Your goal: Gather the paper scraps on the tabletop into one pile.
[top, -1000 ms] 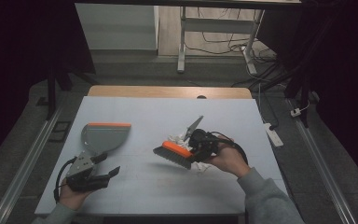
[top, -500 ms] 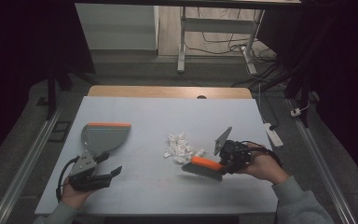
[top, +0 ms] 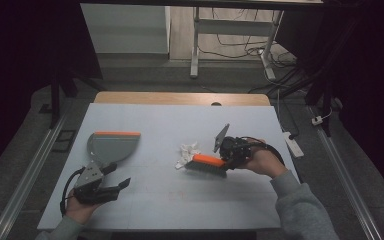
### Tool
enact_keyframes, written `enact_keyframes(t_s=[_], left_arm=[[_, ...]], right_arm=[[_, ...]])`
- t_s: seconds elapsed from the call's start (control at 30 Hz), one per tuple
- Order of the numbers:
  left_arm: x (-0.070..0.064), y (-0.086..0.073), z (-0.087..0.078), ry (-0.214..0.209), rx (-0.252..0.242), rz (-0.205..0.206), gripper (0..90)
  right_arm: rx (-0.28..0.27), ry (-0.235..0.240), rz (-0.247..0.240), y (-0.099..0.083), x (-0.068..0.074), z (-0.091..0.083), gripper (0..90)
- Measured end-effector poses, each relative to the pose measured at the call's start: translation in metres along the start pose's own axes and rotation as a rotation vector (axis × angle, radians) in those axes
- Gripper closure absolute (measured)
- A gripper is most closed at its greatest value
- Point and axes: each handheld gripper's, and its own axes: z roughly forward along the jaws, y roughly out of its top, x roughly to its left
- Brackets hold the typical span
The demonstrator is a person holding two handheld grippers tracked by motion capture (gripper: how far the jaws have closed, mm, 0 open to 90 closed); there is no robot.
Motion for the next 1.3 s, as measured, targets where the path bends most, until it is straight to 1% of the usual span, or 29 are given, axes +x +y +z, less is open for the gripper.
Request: enact_keyframes(t_s=[0.03,0.13,0.23,0.27,0.3,0.37,0.43,0.5,0.53,0.6,0.67,0.7,0.73,0.8,0.87,0.9,0.93,1.0,1.1,1.2,1.23,1.3], left_arm=[[0.000,0.000,0.000,0.000,-0.001,0.000,30.1],[0.000,0.000,-0.001,0.001,-0.004,0.001,30.1],[0.000,0.000,-0.002,0.003,-0.006,-0.002,30.1],[0.000,0.000,-0.002,0.003,-0.006,-0.001,30.1],[0.000,0.000,-0.001,0.001,-0.004,-0.001,30.1],[0.000,0.000,-0.001,-0.001,-0.003,0.002,30.1],[-0.001,0.001,-0.001,0.000,-0.005,0.003,30.1],[-0.001,0.001,-0.001,0.000,-0.006,0.005,30.1],[-0.001,0.001,-0.001,0.001,-0.006,0.005,30.1],[-0.001,0.001,-0.001,0.000,-0.005,0.004,30.1],[-0.001,0.001,-0.001,0.000,-0.004,0.005,30.1],[-0.001,0.001,-0.001,0.000,-0.004,0.005,30.1],[-0.001,0.001,-0.001,0.001,-0.006,0.005,30.1],[-0.001,0.001,-0.001,0.001,-0.006,0.004,30.1],[0.000,0.001,-0.001,0.001,-0.006,0.002,30.1],[0.000,0.000,-0.001,0.001,-0.007,0.001,30.1],[0.000,0.000,-0.001,0.001,-0.006,0.001,30.1],[0.000,0.000,-0.001,0.002,-0.007,0.002,30.1],[0.001,0.000,-0.002,0.001,-0.007,0.003,30.1],[0.001,0.000,-0.003,0.002,-0.011,0.000,30.1],[0.001,0.000,-0.003,0.001,-0.011,0.001,30.1],[0.001,0.000,-0.003,-0.001,-0.011,0.002,30.1]], right_arm=[[-0.027,-0.004,-0.005,0.000,-0.003,-0.001,69.9],[-0.098,-0.032,0.018,-0.003,-0.004,-0.006,69.9],[-0.199,-0.013,0.059,-0.012,-0.005,-0.017,69.9],[-0.228,-0.006,0.089,-0.017,-0.005,-0.021,69.9],[-0.243,-0.008,0.117,-0.020,-0.005,-0.025,69.9],[-0.264,-0.037,0.200,-0.027,-0.005,-0.031,69.9],[-0.242,-0.075,0.304,-0.032,-0.008,-0.034,69.9],[-0.203,-0.096,0.389,-0.036,-0.010,-0.033,69.9],[-0.188,-0.097,0.431,-0.037,-0.012,-0.032,69.9],[-0.177,-0.083,0.530,-0.040,-0.016,-0.027,69.9],[-0.148,-0.073,0.625,-0.041,-0.021,-0.022,69.9],[-0.131,-0.080,0.662,-0.041,-0.023,-0.020,70.0],[-0.112,-0.089,0.689,-0.040,-0.025,-0.017,70.0],[-0.074,-0.091,0.722,-0.038,-0.030,-0.011,70.0],[-0.039,-0.086,0.737,-0.032,-0.033,-0.004,70.0],[-0.037,-0.085,0.742,-0.029,-0.034,-0.002,70.0],[-0.038,-0.074,0.752,-0.025,-0.035,-0.001,70.0],[-0.048,-0.040,0.747,-0.016,-0.035,0.003,70.0],[-0.088,0.006,0.744,-0.002,-0.033,0.009,70.0],[-0.126,0.002,0.735,0.008,-0.032,0.010,70.0],[-0.135,0.004,0.738,0.009,-0.032,0.010,70.0],[-0.152,-0.017,0.735,0.007,-0.033,0.007,70.0]])
